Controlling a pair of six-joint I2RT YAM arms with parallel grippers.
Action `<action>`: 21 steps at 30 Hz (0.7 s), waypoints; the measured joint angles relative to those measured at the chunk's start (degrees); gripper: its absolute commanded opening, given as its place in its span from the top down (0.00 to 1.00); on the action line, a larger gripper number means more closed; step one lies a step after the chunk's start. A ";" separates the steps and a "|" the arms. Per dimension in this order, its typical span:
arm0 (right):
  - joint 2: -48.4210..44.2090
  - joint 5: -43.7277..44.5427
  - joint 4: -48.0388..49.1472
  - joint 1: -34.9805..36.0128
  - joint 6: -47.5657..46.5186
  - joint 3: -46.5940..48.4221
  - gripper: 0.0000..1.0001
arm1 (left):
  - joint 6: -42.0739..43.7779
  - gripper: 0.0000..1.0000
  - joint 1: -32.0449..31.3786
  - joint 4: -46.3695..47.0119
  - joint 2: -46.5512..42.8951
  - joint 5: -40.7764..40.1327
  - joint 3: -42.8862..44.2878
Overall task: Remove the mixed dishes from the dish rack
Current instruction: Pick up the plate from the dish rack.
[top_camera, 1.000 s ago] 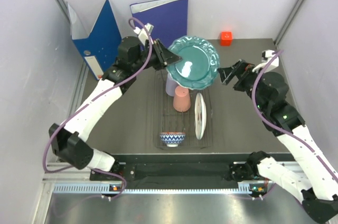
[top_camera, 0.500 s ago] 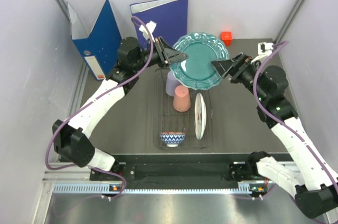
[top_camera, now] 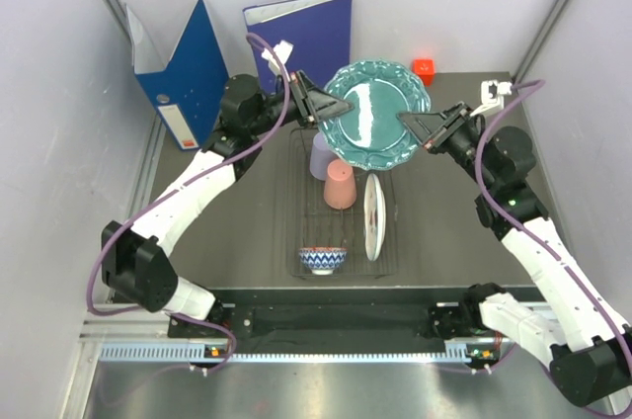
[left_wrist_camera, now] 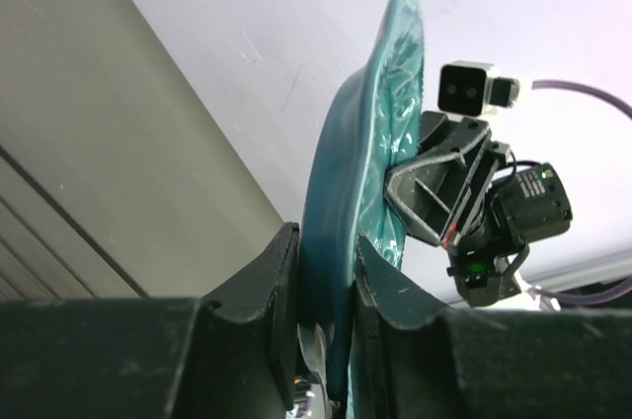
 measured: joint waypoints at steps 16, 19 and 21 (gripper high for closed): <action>-0.04 0.24 -8.44 -0.42 -5.77 0.22 1.00 | -1.20 0.01 0.87 -1.92 0.85 -4.17 0.42; 0.02 0.09 -11.17 -2.91 -6.40 1.25 1.00 | -1.33 0.01 2.71 -3.32 -0.11 -6.73 0.42; 0.50 0.26 -12.35 -5.70 -5.90 2.27 1.00 | -1.53 0.01 4.52 -4.35 -1.88 -9.03 0.20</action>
